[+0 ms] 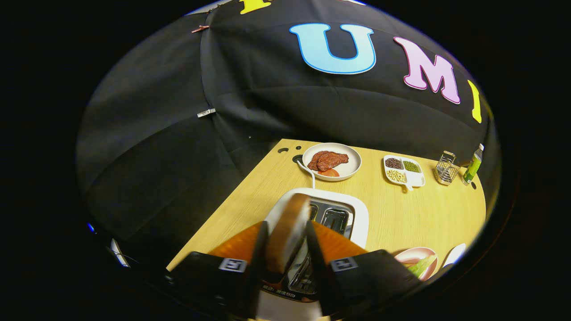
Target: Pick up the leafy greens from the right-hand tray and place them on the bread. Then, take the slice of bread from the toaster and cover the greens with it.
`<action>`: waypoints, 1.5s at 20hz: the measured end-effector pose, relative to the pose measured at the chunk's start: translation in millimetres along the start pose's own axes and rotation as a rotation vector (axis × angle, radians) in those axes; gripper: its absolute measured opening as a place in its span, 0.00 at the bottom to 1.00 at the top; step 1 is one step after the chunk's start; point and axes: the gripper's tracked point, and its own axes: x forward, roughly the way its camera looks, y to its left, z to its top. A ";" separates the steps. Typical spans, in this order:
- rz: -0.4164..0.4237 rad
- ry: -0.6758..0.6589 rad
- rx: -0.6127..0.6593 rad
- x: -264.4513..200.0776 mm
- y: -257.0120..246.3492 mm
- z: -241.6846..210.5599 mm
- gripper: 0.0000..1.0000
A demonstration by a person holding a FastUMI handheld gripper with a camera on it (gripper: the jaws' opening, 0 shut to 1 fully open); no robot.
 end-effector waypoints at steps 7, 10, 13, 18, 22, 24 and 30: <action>0.038 0.051 0.073 -11.9 4.6 -1.2 0.17; 0.068 0.027 0.095 -24.0 5.7 18.0 0.17; 0.088 -0.017 0.086 -45.1 -0.7 36.5 0.17; 0.092 -0.065 0.137 -81.8 -34.5 57.8 0.17; 0.051 -0.108 0.134 -105.4 -80.4 66.6 0.16; 0.028 -0.115 0.148 -114.6 -105.1 61.2 0.16; -0.032 -0.031 0.241 -124.6 -167.3 2.4 0.17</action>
